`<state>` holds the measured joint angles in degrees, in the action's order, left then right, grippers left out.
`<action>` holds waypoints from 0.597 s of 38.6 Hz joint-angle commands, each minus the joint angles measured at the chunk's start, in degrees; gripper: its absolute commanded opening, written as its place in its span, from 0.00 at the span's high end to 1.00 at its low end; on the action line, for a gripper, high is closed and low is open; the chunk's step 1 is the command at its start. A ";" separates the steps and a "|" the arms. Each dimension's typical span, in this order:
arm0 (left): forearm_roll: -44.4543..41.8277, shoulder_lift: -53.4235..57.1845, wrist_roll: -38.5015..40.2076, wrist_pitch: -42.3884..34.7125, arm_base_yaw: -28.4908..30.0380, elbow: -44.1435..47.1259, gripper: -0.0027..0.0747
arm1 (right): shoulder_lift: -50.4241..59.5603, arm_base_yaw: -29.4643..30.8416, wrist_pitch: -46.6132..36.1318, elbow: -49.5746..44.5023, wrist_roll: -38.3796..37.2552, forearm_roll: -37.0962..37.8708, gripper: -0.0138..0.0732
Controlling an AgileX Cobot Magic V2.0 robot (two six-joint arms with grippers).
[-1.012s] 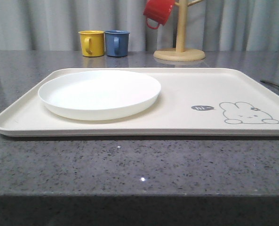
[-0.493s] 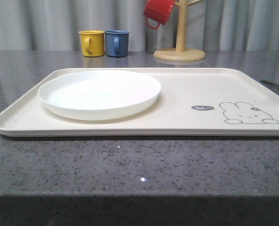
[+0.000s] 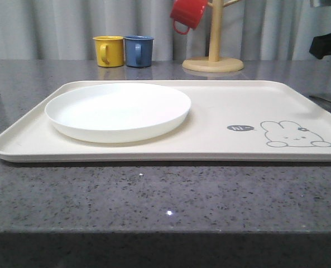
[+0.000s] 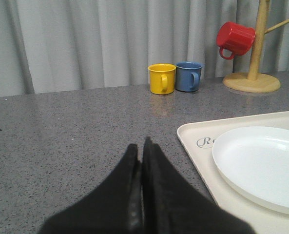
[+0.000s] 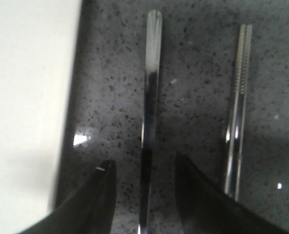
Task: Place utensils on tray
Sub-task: 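Grasp the steel fork with the right gripper and lift it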
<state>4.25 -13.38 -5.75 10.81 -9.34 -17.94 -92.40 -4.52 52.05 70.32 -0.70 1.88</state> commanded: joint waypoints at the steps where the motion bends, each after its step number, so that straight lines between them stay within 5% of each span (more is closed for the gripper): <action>1: 0.58 -0.43 0.54 -4.99 0.19 -1.56 0.99 | 0.44 -0.06 -0.36 1.99 1.00 -0.05 0.48; 8: 0.58 -0.43 0.54 -4.99 0.19 -1.56 0.99 | -1.01 -0.06 -0.08 1.99 1.00 -0.05 0.51; 19: 0.58 -0.43 0.54 -4.99 0.19 -1.56 0.99 | -1.09 -0.06 0.63 1.99 1.00 -0.05 0.90; 23: 0.58 -0.43 0.54 -4.99 0.19 -1.56 0.99 | -0.95 -0.06 2.30 2.91 1.00 0.23 0.91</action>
<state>4.25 -13.38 -5.75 10.81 -9.34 -17.94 -95.25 -4.72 53.16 71.25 0.00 1.91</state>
